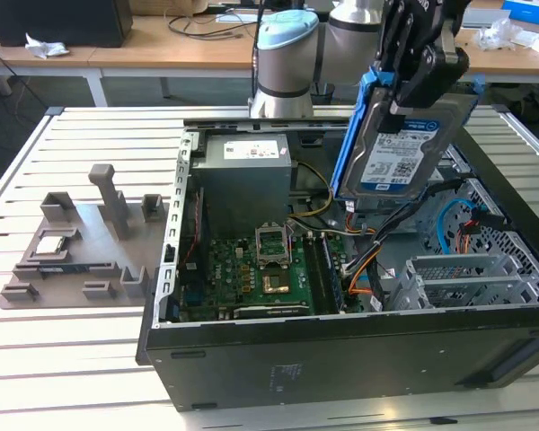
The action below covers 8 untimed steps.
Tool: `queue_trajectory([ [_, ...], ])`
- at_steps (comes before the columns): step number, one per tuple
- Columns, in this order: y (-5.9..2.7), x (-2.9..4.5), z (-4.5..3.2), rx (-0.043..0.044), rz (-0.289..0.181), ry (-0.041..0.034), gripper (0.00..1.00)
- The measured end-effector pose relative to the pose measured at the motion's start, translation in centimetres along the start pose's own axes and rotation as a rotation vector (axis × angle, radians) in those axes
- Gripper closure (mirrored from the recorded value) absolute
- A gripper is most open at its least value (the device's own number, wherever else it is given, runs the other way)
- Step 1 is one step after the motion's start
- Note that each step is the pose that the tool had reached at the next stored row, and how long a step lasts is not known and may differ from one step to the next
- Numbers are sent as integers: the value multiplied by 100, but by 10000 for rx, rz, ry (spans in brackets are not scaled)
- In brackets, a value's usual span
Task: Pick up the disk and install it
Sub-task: 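Pick up the disk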
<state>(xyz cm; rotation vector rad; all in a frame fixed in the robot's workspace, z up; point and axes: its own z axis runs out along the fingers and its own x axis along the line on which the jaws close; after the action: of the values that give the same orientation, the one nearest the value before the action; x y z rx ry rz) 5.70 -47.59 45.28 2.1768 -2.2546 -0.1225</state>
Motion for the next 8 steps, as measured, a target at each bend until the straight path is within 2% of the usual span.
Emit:
queue_trajectory([
  [1,-7,195,-5,1,2,26,63],
  [5,-12,346,-9,2,3,47,63],
  [6,-14,406,-10,2,4,55,63],
  [7,-18,511,-12,3,5,70,63],
  [8,-20,584,-14,3,5,84,63],
])
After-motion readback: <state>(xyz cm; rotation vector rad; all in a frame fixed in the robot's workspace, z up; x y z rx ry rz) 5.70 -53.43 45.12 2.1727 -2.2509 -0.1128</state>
